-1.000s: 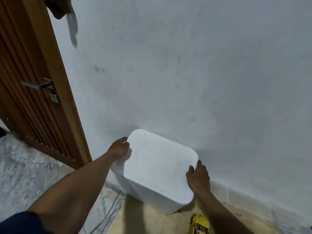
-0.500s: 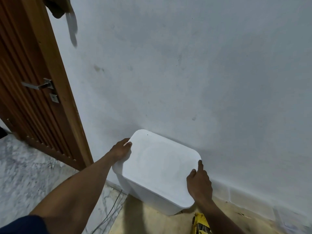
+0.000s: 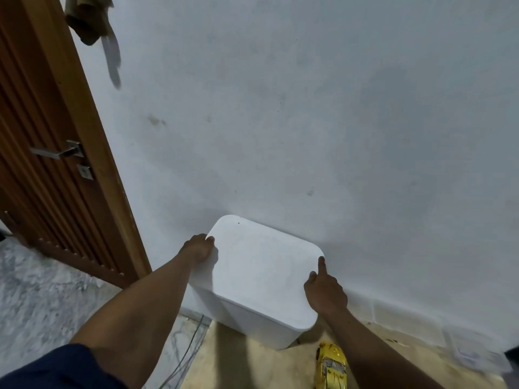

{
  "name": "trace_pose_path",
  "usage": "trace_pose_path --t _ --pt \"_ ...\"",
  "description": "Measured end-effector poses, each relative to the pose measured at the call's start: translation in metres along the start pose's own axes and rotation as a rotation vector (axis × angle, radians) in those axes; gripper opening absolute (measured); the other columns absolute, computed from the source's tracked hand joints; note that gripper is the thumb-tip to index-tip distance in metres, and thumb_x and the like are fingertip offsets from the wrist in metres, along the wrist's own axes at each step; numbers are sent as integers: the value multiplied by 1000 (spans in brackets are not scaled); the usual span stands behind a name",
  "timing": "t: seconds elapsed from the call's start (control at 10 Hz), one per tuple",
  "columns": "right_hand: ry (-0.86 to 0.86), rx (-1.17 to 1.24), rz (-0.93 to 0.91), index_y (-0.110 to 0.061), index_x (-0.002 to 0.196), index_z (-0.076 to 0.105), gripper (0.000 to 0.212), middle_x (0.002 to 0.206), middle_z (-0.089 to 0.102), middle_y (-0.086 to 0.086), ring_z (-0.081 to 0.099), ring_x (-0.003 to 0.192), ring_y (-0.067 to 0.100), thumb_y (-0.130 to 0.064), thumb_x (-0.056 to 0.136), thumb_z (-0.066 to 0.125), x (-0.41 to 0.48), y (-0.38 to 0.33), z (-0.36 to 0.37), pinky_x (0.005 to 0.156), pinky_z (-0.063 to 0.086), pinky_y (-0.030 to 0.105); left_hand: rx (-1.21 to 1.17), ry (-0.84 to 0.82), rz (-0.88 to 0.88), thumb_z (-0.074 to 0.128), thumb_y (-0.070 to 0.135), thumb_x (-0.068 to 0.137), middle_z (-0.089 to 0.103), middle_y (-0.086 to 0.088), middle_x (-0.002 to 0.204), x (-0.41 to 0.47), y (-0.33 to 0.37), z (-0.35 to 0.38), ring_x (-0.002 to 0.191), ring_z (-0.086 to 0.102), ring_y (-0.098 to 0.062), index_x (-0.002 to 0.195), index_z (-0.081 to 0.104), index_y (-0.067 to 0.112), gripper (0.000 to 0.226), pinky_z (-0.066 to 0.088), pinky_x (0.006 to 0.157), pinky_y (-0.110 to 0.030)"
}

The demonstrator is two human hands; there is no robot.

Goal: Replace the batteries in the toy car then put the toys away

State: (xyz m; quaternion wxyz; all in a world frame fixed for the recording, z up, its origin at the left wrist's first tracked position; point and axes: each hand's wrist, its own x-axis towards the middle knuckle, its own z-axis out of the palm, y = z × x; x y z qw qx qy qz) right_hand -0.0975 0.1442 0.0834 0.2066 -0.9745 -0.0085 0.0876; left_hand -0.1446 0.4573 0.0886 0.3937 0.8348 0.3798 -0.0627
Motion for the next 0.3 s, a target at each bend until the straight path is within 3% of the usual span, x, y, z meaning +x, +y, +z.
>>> trace_pose_path --t 0.1,0.2,0.3 --pt "-66 -17 -10 -29 157 9 60 134 57 7 57 119 29 -42 102 29 -2 3 -12 96 43 39 -123 54 -9 36 41 100 60 -11 129 -9 -14 5 113 56 -32 132 56 15 46 47 98 -40" --pt "-71 14 -63 -27 153 21 65 143 47 4 51 126 26 -49 96 44 -4 12 -27 99 43 38 -454 154 -59 37 48 101 60 -8 130 -21 -37 13 111 57 -32 130 56 17 47 48 95 -42" --pt "104 272 -148 -29 139 46 52 132 55 -2 59 112 18 -45 91 60 -13 23 -45 91 50 35 -703 336 -118 36 44 103 61 -13 126 -59 -79 32 109 57 -34 127 57 18 41 46 98 -49"
